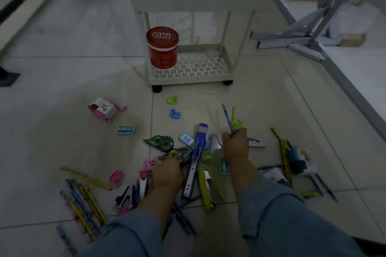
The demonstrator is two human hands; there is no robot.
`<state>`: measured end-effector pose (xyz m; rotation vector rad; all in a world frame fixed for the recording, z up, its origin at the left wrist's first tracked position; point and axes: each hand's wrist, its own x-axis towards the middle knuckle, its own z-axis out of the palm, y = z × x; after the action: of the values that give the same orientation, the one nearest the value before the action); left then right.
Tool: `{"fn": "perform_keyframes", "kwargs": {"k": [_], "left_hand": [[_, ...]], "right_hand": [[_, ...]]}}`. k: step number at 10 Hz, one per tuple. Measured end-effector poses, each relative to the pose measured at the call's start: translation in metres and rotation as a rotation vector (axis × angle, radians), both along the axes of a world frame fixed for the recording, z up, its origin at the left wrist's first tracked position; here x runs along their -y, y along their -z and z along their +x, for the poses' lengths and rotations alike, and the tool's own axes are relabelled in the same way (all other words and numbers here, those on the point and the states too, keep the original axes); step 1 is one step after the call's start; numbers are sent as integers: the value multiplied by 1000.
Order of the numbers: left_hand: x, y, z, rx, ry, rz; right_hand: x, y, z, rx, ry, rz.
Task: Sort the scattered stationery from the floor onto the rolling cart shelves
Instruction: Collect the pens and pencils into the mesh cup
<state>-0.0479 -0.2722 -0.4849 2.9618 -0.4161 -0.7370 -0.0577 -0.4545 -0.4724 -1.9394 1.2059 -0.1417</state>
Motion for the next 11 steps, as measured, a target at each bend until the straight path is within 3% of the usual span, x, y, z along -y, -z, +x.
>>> {"fn": "perform_keyframes", "kwargs": {"k": [1,2,3,5,6,7,8,9,10,11], "left_hand": [[3,-2,3,-11,-4,48],[6,0,7,-33,-17,28],[5,-3,6,-49,-37,-16],[5,-1,6,-97,-32,-127],[8,-2,5,-162,-42,-114],[7,-2,6,-193,-51,-173],[1,-6,10,-197,-37,-248],[-10,-5,15,-215,-8,-309],[-22,-7,20,-189,31,-314],[-27,-14,22,-199,-51,-550]], "right_hand": [[25,-7,-24,-10,51,-58],[57,-5,-63,-137,75,-104],[82,4,-100,-228,178,-101],[82,-11,-119,-446,123,5],[93,-12,-115,-666,-47,-81],[93,-4,-114,-660,-153,-181],[88,0,-106,-532,-164,-308],[85,-1,-92,-467,-374,-270],[86,-4,-86,-530,-569,-237],[87,-8,-82,-682,-657,-283]]}}
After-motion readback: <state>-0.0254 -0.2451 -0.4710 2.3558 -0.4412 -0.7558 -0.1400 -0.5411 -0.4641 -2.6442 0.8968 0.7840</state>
